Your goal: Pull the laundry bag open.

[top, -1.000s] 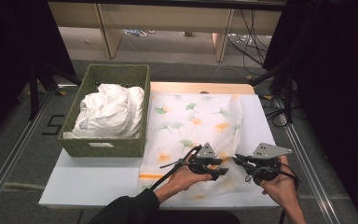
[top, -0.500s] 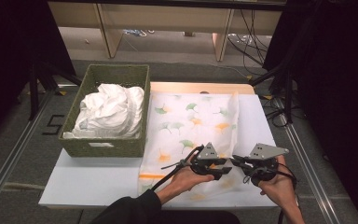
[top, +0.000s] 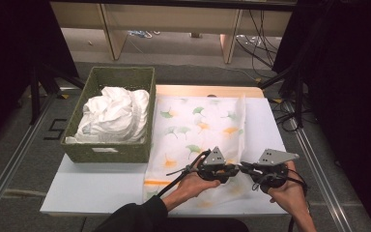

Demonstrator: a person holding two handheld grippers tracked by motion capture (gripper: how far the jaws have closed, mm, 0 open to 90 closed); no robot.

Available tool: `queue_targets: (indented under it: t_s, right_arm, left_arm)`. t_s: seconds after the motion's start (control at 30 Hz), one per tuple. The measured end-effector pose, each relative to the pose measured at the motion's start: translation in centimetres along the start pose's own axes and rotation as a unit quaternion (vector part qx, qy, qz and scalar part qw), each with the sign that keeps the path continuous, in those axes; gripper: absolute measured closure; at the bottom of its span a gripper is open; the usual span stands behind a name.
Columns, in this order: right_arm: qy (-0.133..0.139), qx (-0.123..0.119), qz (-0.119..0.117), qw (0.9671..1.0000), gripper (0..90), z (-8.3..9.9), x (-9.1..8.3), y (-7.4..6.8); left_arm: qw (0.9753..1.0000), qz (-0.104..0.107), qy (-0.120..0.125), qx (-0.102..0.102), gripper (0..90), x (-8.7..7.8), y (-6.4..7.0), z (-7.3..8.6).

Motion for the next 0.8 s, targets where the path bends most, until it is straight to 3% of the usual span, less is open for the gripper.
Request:
queue_targets:
  t_s: [0.07,0.2,0.43,0.47,0.6,0.8]
  right_arm:
    - [-0.002,0.0,-0.001,1.0,84.9,0.0,0.01,-0.03]
    - [-0.003,0.001,-0.003,1.0,84.8,0.04,0.13,-0.1]
    - [-0.003,0.002,-0.008,1.0,84.8,0.05,0.18,-0.18]
    - [-0.003,-0.004,0.001,1.0,84.8,0.04,0.18,-0.05]
    - [-0.004,-0.001,0.0,1.0,84.8,0.01,0.13,-0.15]
    - [-0.008,-0.002,-0.004,1.0,84.9,0.08,0.32,-0.29]
  left_arm:
    - [1.0,0.0,-0.001,0.008,83.1,0.0,-0.21,-0.05]
    - [0.9999,0.009,-0.001,-0.01,86.5,0.12,-0.16,0.01]
    - [0.9997,0.01,-0.007,-0.021,88.1,0.08,-0.05,0.09]
    - [0.9997,0.012,-0.006,-0.021,88.2,0.1,-0.05,0.1]
    - [0.9997,0.018,-0.012,-0.015,88.6,-0.07,-0.18,0.05]
    - [0.9997,0.004,-0.017,-0.019,89.0,0.15,-0.39,0.22]
Point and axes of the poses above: each handheld gripper's, and its own axes: x roughly forward along the jaws, z roughly out of its underside, y roughly to its right, the point moved 6 cm from there along x, roughly forward along the jaws, and after that the axes turned 10 degrees about -x, right-handed, at the moved point
